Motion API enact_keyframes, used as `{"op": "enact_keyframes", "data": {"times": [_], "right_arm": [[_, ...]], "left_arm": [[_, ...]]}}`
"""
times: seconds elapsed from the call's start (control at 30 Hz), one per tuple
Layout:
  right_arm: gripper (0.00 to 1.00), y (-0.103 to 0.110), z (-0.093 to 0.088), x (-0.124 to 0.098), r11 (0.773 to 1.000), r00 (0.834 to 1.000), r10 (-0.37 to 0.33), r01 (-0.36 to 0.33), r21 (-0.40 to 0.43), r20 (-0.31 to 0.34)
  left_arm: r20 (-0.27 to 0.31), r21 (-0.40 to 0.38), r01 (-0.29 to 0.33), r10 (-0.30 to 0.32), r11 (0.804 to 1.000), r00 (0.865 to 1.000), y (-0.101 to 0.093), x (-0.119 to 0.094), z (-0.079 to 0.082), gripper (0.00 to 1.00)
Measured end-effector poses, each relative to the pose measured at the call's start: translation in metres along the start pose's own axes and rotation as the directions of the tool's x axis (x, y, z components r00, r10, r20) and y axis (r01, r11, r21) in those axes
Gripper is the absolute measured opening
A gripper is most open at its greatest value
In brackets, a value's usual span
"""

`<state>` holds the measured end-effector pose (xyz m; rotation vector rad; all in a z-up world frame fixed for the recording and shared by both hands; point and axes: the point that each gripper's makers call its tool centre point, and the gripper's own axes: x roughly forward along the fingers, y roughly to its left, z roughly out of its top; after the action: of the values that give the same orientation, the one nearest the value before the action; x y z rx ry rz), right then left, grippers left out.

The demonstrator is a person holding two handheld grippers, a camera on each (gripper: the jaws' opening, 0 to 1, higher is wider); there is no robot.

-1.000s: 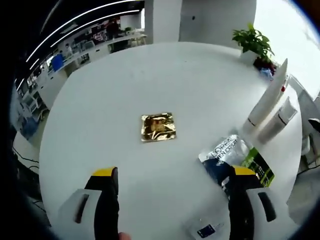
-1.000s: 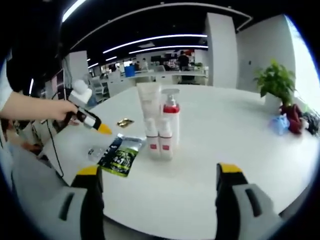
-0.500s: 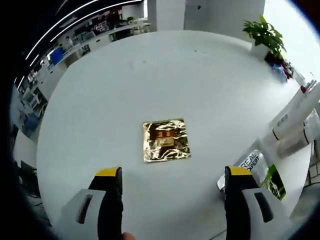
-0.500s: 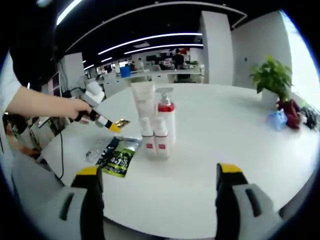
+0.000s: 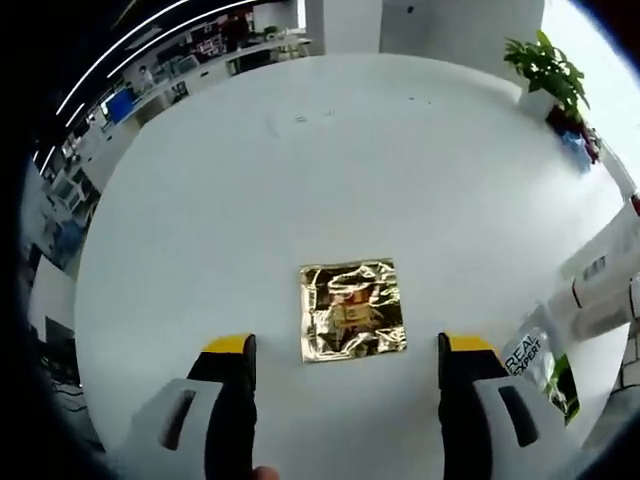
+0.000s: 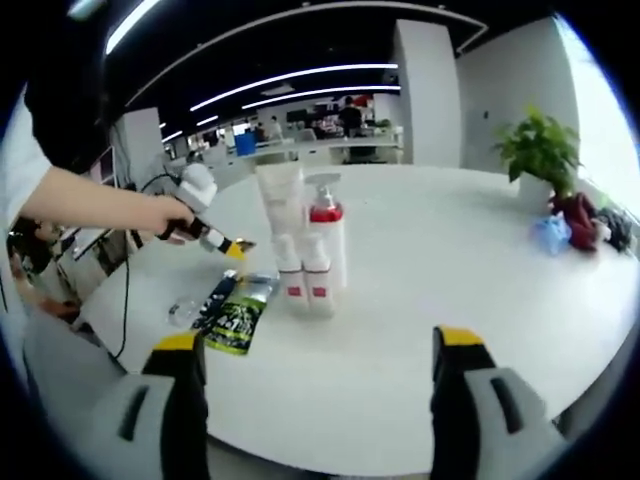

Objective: Arrange the skincare products in the storage area until every visible bottle or jar stands upright without overlapping.

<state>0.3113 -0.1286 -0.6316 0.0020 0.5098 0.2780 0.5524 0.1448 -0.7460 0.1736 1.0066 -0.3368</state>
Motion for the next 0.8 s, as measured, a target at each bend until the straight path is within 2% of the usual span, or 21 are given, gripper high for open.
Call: {"op": "enact_keyframes", "data": {"times": [0.2, 0.5, 0.8], "right_arm": [[0.94, 0.0000, -0.0006, 0.0003, 1.000, 1.000, -0.004, 0.004, 0.002, -0.001], [0.94, -0.0006, -0.0003, 0.0006, 1.000, 1.000, -0.007, 0.007, 0.004, -0.001], [0.94, -0.0002, -0.0002, 0.0009, 1.000, 1.000, -0.009, 0.009, 0.005, -0.001]], "left_arm": [[-0.010, -0.005, -0.004, 0.004, 1.000, 1.000, 0.0041, 0.0023, 0.0056, 0.67], [-0.029, 0.019, 0.009, -0.009, 1.000, 1.000, 0.0011, 0.0017, 0.0092, 0.38], [-0.011, -0.038, -0.005, 0.004, 0.999, 1.000, 0.0053, 0.0013, 0.0092, 0.36]]}}
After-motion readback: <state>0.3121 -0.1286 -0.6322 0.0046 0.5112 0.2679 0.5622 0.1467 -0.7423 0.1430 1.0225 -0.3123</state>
